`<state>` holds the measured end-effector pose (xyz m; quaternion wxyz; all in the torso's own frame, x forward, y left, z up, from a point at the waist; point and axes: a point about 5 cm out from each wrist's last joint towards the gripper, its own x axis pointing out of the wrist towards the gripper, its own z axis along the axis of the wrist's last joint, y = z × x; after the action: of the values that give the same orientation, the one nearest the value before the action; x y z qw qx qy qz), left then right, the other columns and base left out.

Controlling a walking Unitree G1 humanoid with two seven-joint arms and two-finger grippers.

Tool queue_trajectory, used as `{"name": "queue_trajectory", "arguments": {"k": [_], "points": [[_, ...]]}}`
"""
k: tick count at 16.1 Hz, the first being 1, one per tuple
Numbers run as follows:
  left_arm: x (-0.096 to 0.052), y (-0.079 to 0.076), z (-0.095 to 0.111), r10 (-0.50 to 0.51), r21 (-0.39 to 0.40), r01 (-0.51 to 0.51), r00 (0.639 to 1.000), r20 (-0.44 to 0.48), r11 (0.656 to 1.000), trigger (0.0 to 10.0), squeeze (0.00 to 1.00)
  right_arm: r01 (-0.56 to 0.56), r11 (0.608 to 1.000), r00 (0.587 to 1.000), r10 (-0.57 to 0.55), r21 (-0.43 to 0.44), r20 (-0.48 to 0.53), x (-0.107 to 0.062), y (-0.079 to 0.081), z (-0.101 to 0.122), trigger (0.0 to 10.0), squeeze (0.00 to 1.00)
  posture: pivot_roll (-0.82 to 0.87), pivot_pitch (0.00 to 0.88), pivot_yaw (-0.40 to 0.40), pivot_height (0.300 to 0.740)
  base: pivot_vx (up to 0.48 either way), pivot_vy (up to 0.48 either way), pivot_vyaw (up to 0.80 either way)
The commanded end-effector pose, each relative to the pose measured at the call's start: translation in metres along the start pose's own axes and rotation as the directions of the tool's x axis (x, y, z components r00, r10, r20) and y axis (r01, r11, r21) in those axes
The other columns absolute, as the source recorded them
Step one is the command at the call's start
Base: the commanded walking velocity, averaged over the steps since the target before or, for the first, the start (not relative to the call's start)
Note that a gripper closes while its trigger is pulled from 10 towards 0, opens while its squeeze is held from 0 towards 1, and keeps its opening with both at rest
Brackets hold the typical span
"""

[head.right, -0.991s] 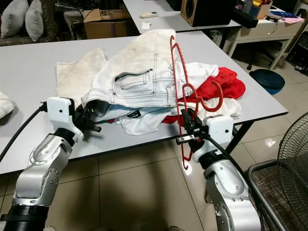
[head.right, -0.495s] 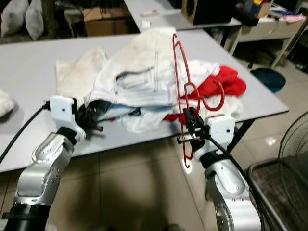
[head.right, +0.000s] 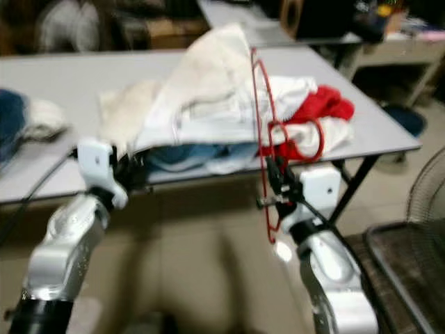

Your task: Hang hanger

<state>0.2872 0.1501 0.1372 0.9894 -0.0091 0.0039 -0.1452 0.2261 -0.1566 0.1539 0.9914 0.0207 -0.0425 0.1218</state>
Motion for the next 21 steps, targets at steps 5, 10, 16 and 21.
{"name": "queue_trajectory", "arguments": {"k": [5, 10, 16, 21], "points": [[0.002, -0.001, 0.009, -0.016, 0.023, 0.015, 1.000, 0.026, 1.000, 10.0, 0.00, -0.003, 1.000, 1.000, 0.003, -0.005, 0.016, 0.001, 0.002, 0.003, 10.0, 0.00, -0.04, 0.000, 0.032, 0.740, -0.264, 0.000, 0.00], [0.003, 0.001, 0.016, 0.017, 0.003, -0.017, 0.997, 0.070, 1.000, 10.0, 0.00, -0.007, 1.000, 1.000, 0.007, -0.004, 0.022, 0.002, 0.002, 0.003, 10.0, 0.00, -0.03, 0.000, 0.030, 0.740, -0.269, 0.000, 0.00], [0.005, 0.027, 0.039, 0.241, -0.176, -0.207, 0.950, 0.199, 0.962, 10.0, 0.00, -0.013, 1.000, 0.999, 0.013, -0.005, 0.031, 0.004, 0.002, 0.004, 10.0, 0.00, -0.03, 0.000, 0.028, 0.740, -0.222, 0.000, 0.00], [-0.003, 0.048, 0.048, 0.354, -0.252, -0.292, 0.901, 0.251, 0.923, 10.0, 0.00, -0.009, 1.000, 0.999, 0.010, -0.021, 0.030, 0.002, -0.004, 0.004, 10.0, 0.00, -0.03, 0.000, 0.025, 0.740, 0.000, 0.000, 0.00]]}}
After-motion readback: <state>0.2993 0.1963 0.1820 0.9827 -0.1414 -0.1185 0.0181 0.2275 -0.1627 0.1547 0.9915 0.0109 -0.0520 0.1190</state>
